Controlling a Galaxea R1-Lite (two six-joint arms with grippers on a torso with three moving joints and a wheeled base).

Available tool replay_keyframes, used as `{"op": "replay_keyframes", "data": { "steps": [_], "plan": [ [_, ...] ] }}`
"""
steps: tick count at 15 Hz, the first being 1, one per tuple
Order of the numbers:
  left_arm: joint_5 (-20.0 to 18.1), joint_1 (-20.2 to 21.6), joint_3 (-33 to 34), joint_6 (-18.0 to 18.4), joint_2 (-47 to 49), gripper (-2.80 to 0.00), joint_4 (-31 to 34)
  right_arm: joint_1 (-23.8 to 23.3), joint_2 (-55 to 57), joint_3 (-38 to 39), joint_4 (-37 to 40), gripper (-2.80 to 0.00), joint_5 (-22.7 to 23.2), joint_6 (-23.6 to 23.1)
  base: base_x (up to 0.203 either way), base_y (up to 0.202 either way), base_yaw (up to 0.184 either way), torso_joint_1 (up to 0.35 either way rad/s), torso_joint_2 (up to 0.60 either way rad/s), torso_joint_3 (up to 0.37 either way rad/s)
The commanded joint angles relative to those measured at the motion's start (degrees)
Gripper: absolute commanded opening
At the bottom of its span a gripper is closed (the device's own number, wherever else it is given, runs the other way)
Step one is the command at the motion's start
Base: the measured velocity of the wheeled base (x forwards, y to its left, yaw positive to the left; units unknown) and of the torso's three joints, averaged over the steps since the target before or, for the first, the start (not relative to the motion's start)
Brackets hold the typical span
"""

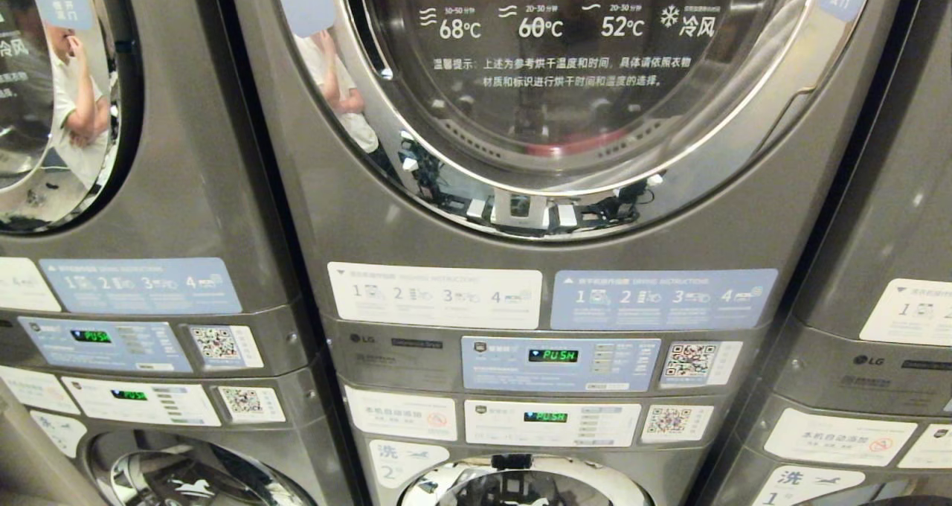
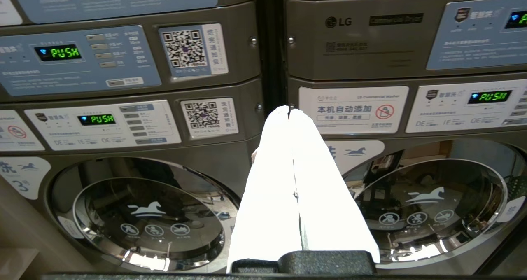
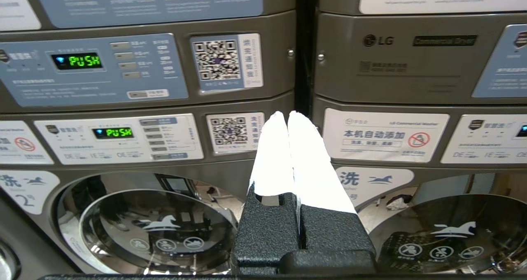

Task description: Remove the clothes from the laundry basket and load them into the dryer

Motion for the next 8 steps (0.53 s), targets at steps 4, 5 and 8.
{"op": "replay_keyframes", "data": {
  "steps": [4, 5, 8],
  "plan": [
    [0.1, 0.0, 0.0, 0.4, -0.1, -2.80, 0.1, 0.1, 0.5, -3.3, 0.1, -2.80, 1.5, -2.4, 0.000, 0.018, 0.000, 0.001, 0.00, 0.001],
    [0.1, 0.0, 0.0, 0.5, -0.1, -2.80, 0.1, 0.1, 2.2, -7.9, 0.6, -2.80, 2.8, -2.0, 0.000, 0.000, 0.000, 0.000, 0.00, 0.000],
    [0.2, 0.0, 0.0, -1.0, -0.1, -2.80, 0.0, 0.3, 17.4, -19.7, 1.6, -2.80, 10.8, 1.3, 0.000, 0.000, 0.000, 0.000, 0.00, 0.000]
  ]
}}
